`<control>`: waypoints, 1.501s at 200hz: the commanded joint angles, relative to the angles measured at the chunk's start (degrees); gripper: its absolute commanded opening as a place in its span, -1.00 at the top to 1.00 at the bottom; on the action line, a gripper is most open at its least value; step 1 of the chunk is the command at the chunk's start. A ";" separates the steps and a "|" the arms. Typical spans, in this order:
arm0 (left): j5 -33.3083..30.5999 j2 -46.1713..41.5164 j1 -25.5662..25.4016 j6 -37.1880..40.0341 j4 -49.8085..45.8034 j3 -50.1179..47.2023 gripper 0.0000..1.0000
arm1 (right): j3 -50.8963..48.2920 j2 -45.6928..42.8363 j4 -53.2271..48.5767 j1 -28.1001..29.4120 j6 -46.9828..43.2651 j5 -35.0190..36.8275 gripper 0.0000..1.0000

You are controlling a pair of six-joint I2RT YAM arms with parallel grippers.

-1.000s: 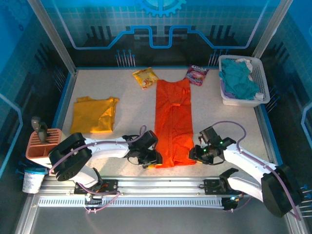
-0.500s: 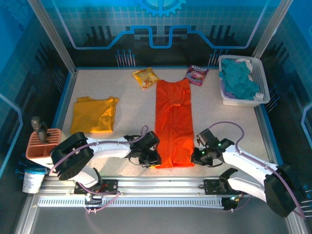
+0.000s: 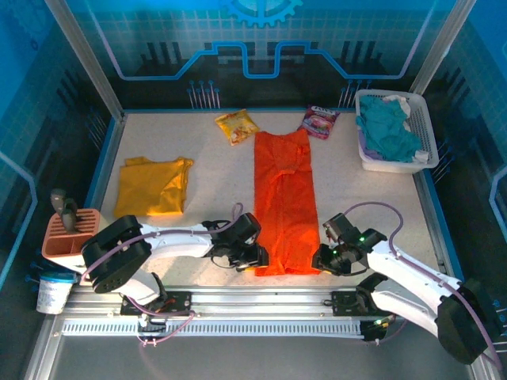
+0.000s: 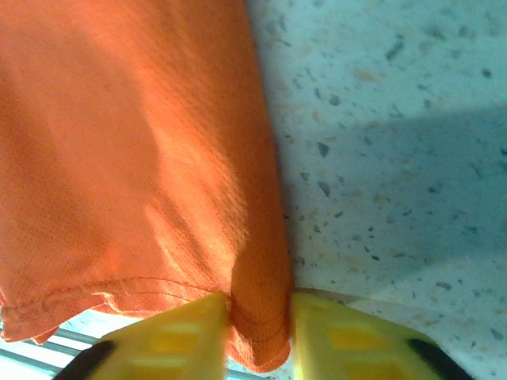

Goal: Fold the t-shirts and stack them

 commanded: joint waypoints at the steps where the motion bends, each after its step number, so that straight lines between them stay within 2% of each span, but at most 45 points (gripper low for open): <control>1: -1.46 -0.98 -0.46 0.24 -1.64 -0.86 0.12 | -0.08 -0.67 -2.58 0.77 0.34 0.63 0.15; 20: -1.03 -0.19 -0.45 -0.51 0.36 -1.07 0.22 | -0.45 -0.11 -1.80 0.62 0.24 0.66 0.11; 36: -0.52 0.88 -0.58 -0.68 1.29 -0.96 0.30 | -1.03 0.80 -0.44 0.71 0.32 -0.13 0.16; 84: 0.05 2.39 -0.98 -0.56 0.95 0.20 0.53 | -2.90 1.01 4.43 1.10 2.27 -2.27 0.56; 117: -1.72 -0.42 -0.75 0.37 -4.26 2.33 0.76 | 0.25 -3.01 0.19 0.88 2.26 0.15 1.00; 140: -1.57 -1.84 0.69 1.16 -6.72 5.13 0.93 | 3.95 -3.69 -1.40 -0.40 1.54 0.18 1.00; 189: -0.67 -2.33 6.18 6.24 -11.88 13.78 0.96 | 15.12 3.21 -2.65 -4.18 -3.70 0.18 1.00; 217: -1.06 -1.27 10.07 8.59 -13.36 18.92 0.97 | 19.44 7.18 0.48 -6.72 -5.05 -1.05 1.00; 300: 1.37 6.96 19.55 14.51 -15.30 31.84 0.94 | 34.27 22.76 7.32 -17.61 -11.88 -8.02 1.00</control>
